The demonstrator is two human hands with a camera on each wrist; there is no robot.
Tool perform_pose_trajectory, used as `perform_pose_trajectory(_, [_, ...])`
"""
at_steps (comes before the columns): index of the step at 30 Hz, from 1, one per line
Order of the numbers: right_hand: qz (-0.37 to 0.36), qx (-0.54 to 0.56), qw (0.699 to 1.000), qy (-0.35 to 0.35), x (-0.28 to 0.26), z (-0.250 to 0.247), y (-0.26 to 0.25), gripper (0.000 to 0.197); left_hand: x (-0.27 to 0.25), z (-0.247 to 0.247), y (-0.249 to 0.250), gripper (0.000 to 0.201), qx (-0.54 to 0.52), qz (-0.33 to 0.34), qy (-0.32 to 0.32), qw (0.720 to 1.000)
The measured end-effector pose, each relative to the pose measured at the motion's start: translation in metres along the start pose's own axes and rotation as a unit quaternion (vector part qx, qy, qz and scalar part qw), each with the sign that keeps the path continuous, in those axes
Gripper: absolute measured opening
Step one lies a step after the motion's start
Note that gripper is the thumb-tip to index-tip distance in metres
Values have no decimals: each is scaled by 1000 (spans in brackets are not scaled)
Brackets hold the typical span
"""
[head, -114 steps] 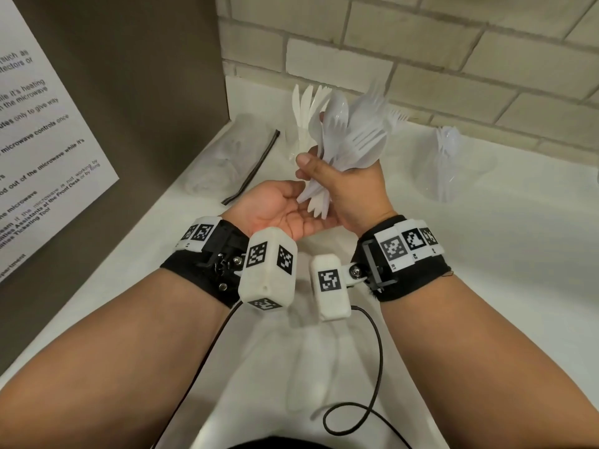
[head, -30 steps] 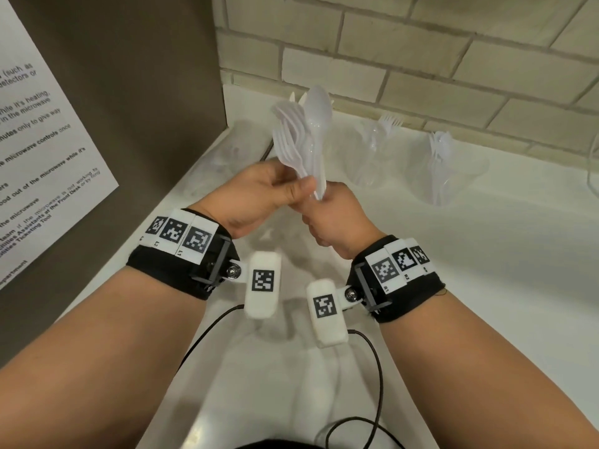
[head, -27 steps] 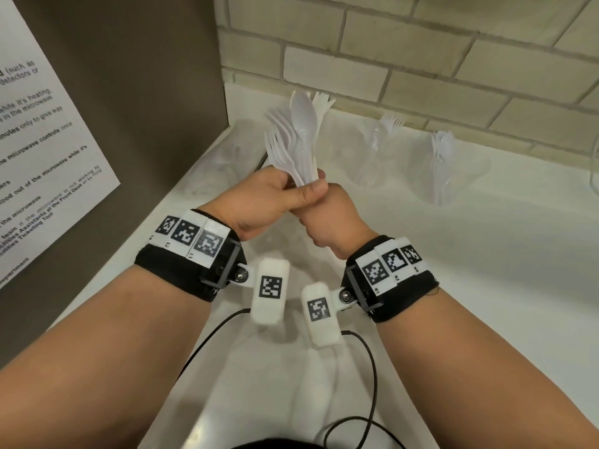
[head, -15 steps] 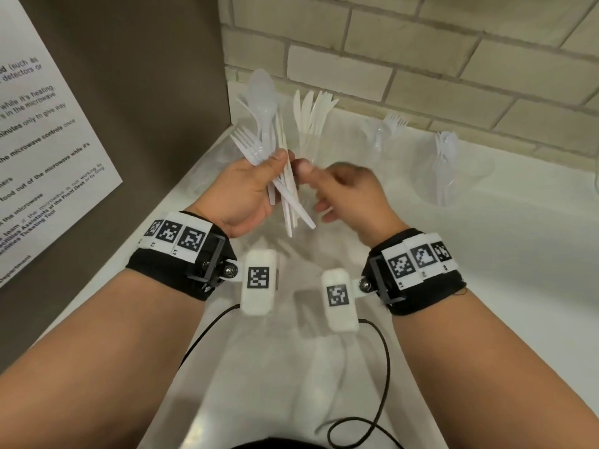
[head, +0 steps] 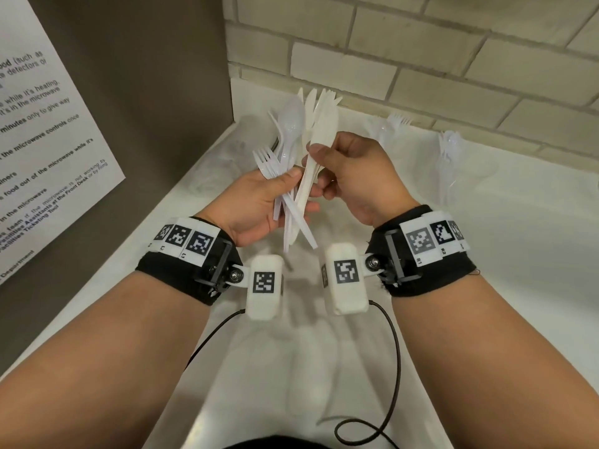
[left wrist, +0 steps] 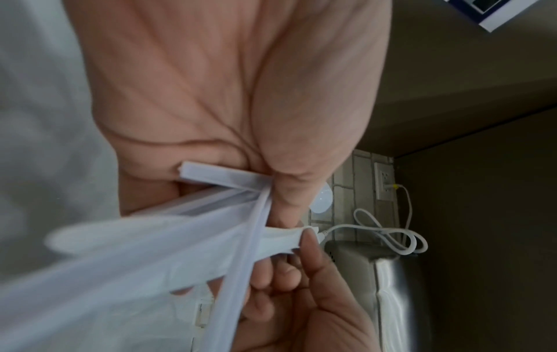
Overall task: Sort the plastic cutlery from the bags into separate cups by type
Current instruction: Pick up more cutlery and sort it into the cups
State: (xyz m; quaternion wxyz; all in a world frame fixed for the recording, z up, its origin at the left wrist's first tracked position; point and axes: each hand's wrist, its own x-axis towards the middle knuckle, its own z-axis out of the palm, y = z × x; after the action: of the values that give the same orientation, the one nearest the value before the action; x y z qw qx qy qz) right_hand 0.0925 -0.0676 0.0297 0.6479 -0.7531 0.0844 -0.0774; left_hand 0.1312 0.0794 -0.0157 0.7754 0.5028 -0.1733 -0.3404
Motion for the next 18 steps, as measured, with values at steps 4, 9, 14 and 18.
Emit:
perform_pose_trajectory(4, [14, 30, 999, 6, -1, -3, -2, 17, 1, -5, -2, 35, -56, -38, -34, 997])
perform_pose_trajectory(9, [24, 73, 997, -11, 1, -9, -2, 16, 2, -8, -5, 19, -92, -53, -51, 993])
perform_pose_trajectory(14, [23, 109, 994, -11, 6, -19, 1, 14, 4, -15, -7, 19, -128, -52, -65, 988])
perform_pose_trajectory(18, [-24, 123, 992, 32, 20, -39, -4, 15, 8, -17, -8, 23, -111, -40, 29, 993])
